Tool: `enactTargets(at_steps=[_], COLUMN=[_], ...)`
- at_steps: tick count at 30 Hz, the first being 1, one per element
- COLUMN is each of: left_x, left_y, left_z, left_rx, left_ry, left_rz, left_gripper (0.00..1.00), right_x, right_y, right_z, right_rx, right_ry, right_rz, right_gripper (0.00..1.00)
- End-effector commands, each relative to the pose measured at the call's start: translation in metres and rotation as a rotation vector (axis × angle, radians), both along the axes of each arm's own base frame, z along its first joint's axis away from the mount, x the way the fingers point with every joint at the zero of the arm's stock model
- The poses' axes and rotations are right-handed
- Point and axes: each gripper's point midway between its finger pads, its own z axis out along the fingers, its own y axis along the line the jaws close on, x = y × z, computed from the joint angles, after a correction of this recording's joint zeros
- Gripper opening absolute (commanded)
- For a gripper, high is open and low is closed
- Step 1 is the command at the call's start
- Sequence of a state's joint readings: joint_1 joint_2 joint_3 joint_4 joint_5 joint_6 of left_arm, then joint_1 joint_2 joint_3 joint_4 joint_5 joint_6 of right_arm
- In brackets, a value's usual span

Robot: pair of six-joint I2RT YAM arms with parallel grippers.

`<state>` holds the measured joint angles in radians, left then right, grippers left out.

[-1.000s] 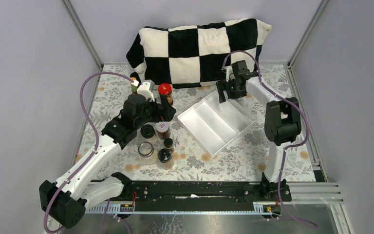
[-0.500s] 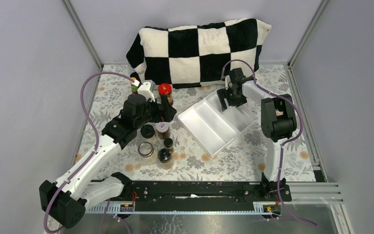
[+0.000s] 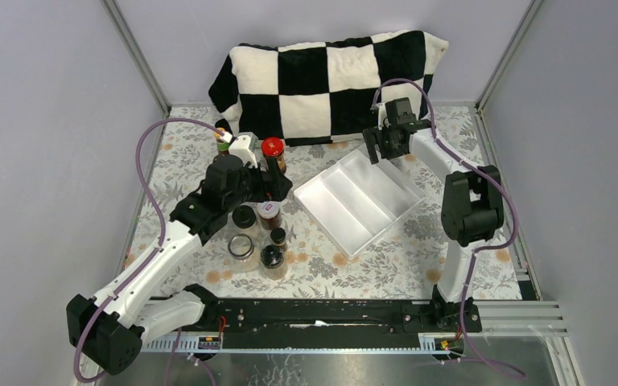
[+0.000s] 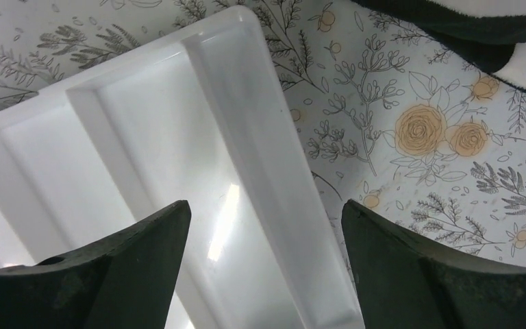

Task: Organize the condiment bottles
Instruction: Move the storage box to the center of the board.

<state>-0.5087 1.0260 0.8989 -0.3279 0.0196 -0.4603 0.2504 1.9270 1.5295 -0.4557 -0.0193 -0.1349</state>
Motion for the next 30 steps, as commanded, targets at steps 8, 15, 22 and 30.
enactTargets(at_steps=[8,15,22,30], left_x=[0.007,0.008,0.008,0.01], left_y=[-0.002,-0.002,0.0,0.008], left_z=[0.001,0.0,0.002,0.007], left_rx=[0.001,0.001,0.002,0.005], left_ry=[-0.024,-0.022,-0.022,-0.026], left_rz=[-0.01,-0.005,0.007,0.061], left_gripper=[0.99,0.99,0.99,0.99], right_x=[0.001,-0.002,-0.028,-0.057], right_y=[0.003,-0.001,-0.01,-0.006], right_z=[-0.059,-0.074,-0.092,-0.099], right_rx=[-0.02,-0.027,-0.014,0.135], right_ry=[0.148,0.176,0.212,0.166], right_rz=[0.02,-0.03,-0.156,-0.345], right_gripper=[0.88,0.63,0.0,0.0])
